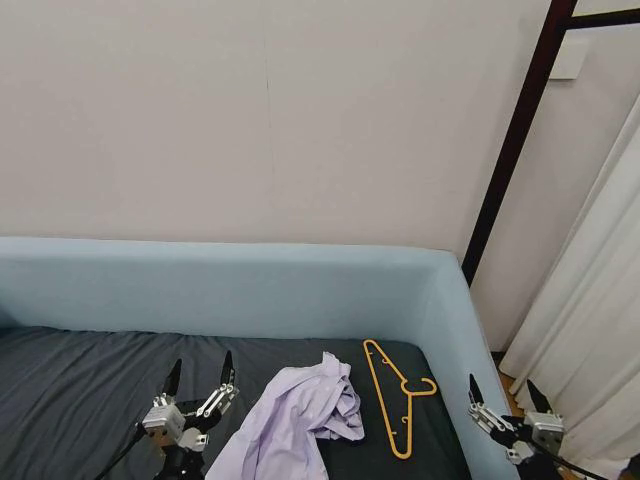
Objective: Pick up the clothes from the sofa and hang them on the clothes hanger.
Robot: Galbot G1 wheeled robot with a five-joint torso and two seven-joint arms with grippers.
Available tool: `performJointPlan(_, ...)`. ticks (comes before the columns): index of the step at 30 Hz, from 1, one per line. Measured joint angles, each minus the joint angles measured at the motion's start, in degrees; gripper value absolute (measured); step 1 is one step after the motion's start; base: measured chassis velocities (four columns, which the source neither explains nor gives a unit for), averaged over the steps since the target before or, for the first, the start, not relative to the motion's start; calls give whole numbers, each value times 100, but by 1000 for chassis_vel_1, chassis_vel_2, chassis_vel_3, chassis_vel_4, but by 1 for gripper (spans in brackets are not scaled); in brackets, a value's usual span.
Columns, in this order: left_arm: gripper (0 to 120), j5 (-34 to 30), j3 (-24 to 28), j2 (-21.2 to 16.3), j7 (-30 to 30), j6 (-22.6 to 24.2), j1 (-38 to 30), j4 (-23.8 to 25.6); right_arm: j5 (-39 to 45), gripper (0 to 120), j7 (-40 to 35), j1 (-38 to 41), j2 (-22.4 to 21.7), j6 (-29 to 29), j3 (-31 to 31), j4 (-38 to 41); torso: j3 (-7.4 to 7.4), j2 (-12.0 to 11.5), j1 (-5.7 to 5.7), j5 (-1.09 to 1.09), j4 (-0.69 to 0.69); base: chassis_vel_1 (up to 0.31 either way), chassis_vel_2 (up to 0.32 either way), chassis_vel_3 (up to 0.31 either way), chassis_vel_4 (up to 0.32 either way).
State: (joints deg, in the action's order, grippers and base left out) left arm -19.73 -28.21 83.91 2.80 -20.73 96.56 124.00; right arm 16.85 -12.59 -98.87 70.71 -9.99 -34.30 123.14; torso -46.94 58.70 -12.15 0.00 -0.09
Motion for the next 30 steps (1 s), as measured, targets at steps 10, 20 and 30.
performJointPlan(10, 100, 0, -12, 0, -3, -57, 30, 1, -8, 100, 6, -21, 13, -19, 1, 33, 0, 0, 0, 0, 0, 0, 0, 0, 0)
performJointPlan(20, 100, 4, -17, 39, -24, -152, 70, -21, -28, 100, 15, -42, 10, -59, 9, 43, 0, 0, 0, 0, 0, 0, 0, 0, 0)
performJointPlan(30, 100, -18, -50, 58, -11, -156, 30, 5, 242, 100, 14, 2, -57, -39, 76, -4, 0, 0, 0, 0, 0, 0, 0, 0, 0)
